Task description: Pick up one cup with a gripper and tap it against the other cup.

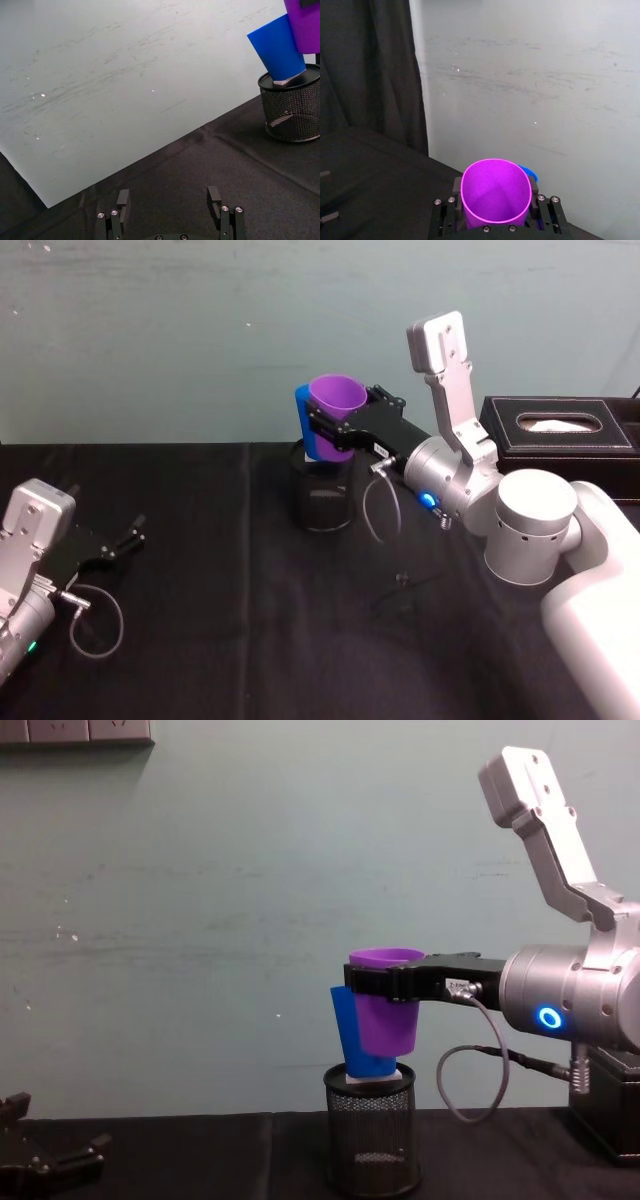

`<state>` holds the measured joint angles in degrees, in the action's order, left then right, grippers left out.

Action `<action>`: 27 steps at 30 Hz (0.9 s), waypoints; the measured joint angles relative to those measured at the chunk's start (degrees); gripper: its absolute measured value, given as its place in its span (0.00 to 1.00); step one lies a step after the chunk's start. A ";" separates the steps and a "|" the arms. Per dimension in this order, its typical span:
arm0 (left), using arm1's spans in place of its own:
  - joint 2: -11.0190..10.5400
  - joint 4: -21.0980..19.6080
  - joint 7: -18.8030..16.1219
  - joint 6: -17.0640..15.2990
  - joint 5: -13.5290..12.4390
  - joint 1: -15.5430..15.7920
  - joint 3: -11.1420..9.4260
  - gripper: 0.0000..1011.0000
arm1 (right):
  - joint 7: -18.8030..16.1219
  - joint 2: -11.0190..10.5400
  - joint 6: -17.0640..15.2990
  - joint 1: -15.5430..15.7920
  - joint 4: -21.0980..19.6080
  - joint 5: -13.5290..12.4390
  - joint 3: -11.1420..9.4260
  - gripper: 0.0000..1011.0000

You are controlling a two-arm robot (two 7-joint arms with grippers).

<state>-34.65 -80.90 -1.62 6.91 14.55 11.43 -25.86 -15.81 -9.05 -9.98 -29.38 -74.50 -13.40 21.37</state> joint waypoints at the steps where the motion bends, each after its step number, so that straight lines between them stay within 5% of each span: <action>1: 0.00 0.00 0.00 0.00 0.00 0.00 0.00 0.99 | 0.03 0.14 0.15 -0.08 0.19 0.09 -0.08 0.72; 27: 0.00 0.00 0.00 0.00 0.00 0.00 0.00 0.99 | -0.03 2.11 2.71 -1.84 3.53 0.81 -1.01 0.72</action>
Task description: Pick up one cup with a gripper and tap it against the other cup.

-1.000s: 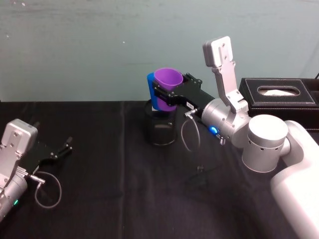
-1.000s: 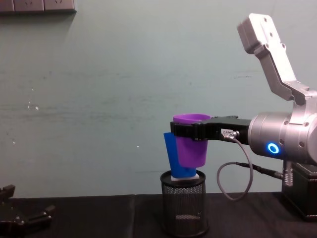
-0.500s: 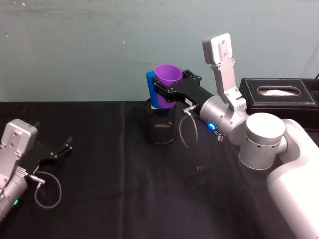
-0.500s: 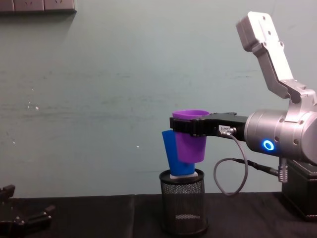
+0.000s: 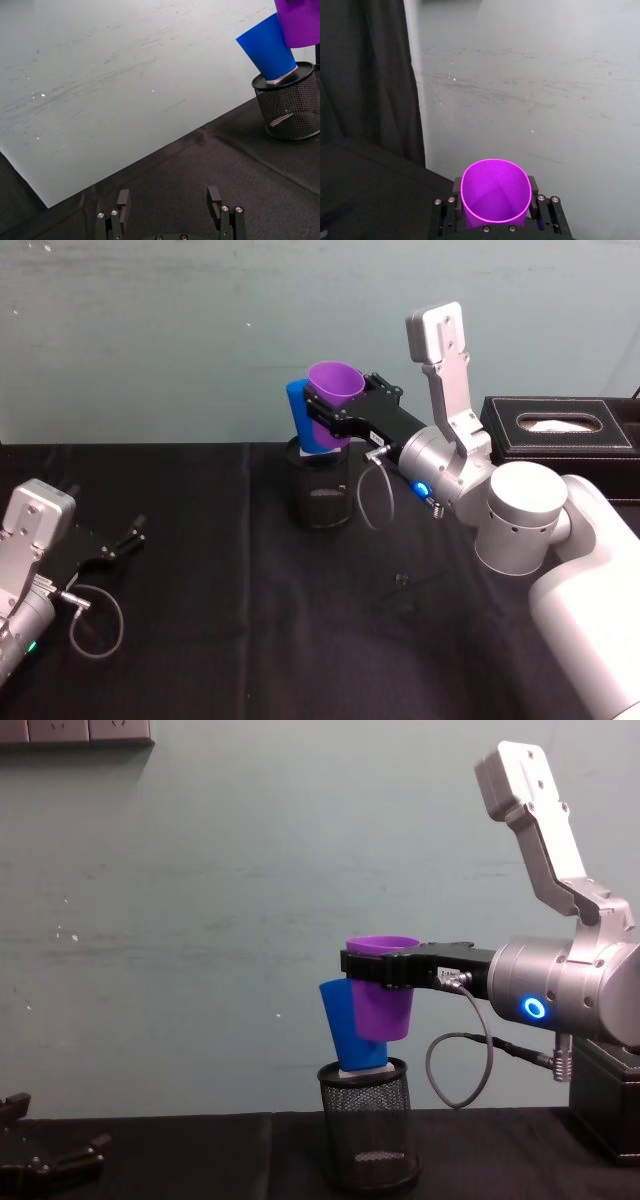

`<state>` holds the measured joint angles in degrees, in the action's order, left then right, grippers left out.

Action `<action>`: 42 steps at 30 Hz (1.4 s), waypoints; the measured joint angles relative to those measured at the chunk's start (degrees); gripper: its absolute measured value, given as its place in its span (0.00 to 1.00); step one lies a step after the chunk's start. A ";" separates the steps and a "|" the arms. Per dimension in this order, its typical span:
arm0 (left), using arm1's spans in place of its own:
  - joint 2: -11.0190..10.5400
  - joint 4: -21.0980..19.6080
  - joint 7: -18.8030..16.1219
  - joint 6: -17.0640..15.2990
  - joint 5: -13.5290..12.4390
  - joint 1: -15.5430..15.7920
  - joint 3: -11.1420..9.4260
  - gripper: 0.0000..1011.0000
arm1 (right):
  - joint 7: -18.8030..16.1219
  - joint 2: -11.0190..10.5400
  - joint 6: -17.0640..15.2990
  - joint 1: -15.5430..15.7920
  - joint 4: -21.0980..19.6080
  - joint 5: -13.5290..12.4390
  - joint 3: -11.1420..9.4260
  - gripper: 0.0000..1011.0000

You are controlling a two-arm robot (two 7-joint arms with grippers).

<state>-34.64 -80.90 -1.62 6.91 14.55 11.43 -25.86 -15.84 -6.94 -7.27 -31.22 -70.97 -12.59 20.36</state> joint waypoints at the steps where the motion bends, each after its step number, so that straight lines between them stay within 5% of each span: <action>1: 0.00 0.00 0.00 0.00 0.00 0.00 0.00 0.99 | -0.03 0.03 0.03 -0.05 0.07 0.00 -0.01 0.72; 42: 0.00 0.00 0.00 0.00 0.00 0.00 0.00 0.99 | -0.08 -0.10 -0.11 0.13 -0.20 -0.04 0.05 0.72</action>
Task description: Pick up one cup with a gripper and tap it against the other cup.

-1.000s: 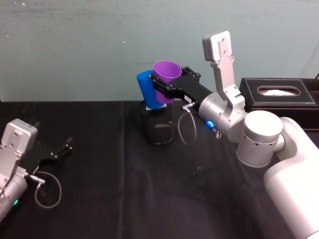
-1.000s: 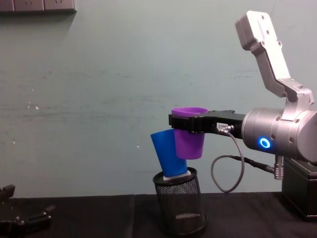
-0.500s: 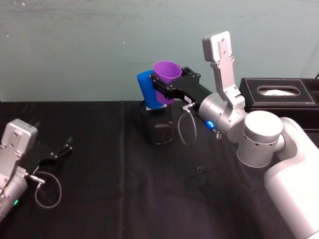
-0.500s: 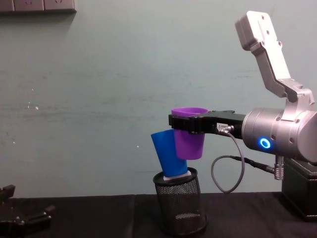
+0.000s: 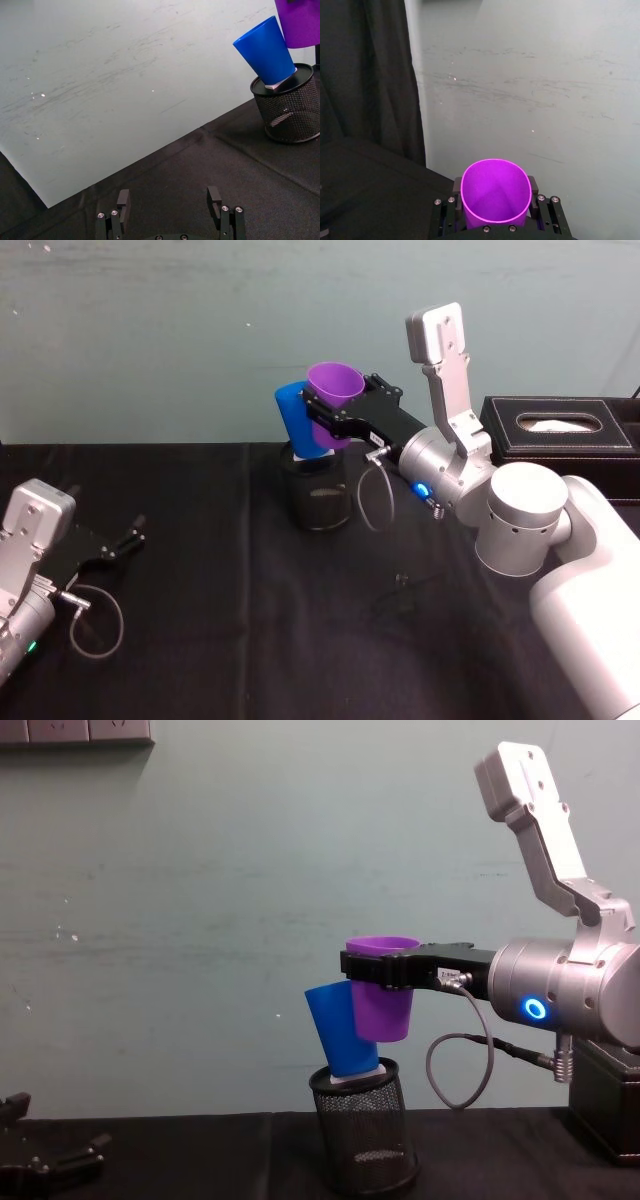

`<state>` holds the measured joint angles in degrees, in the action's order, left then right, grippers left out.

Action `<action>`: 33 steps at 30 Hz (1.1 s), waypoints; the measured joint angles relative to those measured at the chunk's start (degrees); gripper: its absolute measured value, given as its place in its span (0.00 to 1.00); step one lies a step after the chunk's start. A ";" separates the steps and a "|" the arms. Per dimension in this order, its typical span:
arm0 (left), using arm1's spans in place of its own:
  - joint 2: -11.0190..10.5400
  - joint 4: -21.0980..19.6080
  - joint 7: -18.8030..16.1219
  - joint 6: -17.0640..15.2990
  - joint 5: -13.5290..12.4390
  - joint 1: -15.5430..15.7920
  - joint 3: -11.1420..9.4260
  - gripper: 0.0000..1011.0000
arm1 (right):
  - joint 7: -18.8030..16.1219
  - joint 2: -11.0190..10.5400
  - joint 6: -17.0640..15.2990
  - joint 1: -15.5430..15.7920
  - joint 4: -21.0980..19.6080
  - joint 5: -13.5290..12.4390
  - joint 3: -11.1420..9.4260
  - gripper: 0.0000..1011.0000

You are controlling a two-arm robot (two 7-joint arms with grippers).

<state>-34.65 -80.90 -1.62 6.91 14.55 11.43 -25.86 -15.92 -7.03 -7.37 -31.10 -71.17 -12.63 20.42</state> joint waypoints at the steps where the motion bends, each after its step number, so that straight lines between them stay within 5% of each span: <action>1: 0.00 0.00 0.00 0.00 0.00 0.00 0.00 0.99 | 0.00 0.00 0.00 0.00 0.00 0.00 0.00 0.72; 33: 0.00 0.00 0.00 0.00 0.00 0.00 0.00 0.99 | 0.00 0.00 0.00 0.00 0.00 0.00 0.00 0.72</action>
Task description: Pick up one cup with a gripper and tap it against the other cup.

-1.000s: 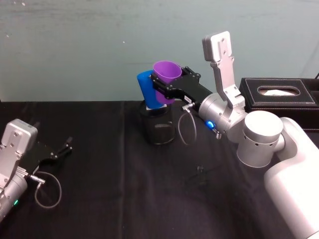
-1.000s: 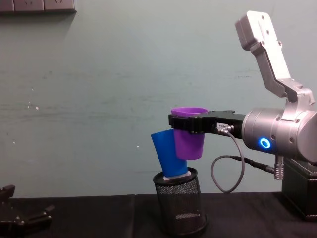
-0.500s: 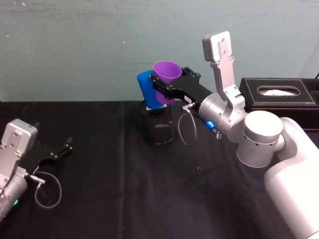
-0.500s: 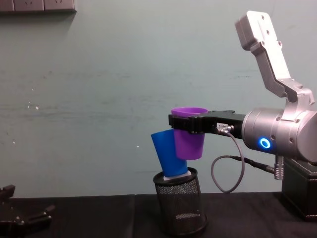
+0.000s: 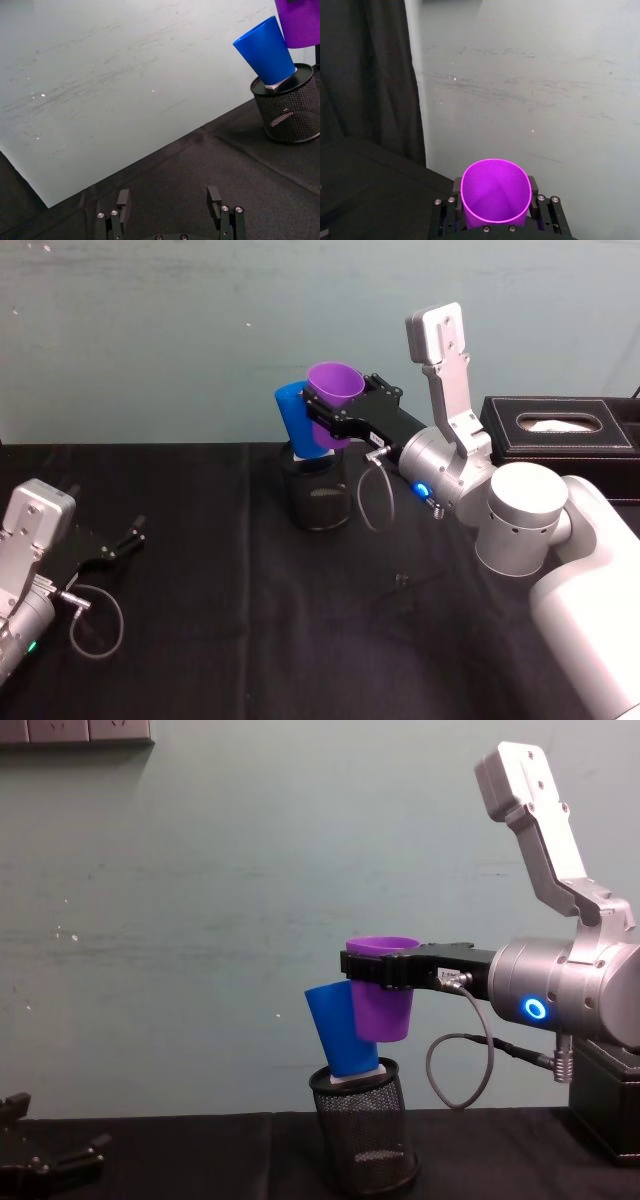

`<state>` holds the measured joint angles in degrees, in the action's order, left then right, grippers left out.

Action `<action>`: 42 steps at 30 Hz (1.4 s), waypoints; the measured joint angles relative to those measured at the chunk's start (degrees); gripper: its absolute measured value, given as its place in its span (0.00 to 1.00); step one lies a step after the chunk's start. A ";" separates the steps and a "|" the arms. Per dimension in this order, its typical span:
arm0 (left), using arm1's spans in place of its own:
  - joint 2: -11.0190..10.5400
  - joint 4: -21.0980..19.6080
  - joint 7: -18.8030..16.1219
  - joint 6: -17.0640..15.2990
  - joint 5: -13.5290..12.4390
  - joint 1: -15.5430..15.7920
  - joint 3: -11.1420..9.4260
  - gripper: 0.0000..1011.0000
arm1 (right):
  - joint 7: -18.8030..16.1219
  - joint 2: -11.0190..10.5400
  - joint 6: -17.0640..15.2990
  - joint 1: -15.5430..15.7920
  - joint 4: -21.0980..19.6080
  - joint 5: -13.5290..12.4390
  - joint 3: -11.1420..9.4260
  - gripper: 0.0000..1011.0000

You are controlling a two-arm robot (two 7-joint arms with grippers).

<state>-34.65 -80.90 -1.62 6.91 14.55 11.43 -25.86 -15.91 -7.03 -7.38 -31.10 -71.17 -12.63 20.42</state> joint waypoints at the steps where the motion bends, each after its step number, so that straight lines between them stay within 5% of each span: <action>1: 0.00 0.00 0.00 0.00 0.00 0.00 0.00 0.99 | 0.00 0.00 0.00 0.00 0.00 0.00 0.00 0.72; 42: 0.00 0.00 0.00 0.00 0.00 0.00 0.00 0.99 | 0.00 0.00 0.00 0.00 0.00 0.00 0.00 0.72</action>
<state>-34.65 -80.90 -1.62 6.91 14.55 11.43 -25.86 -15.91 -7.03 -7.37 -31.10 -71.17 -12.64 20.41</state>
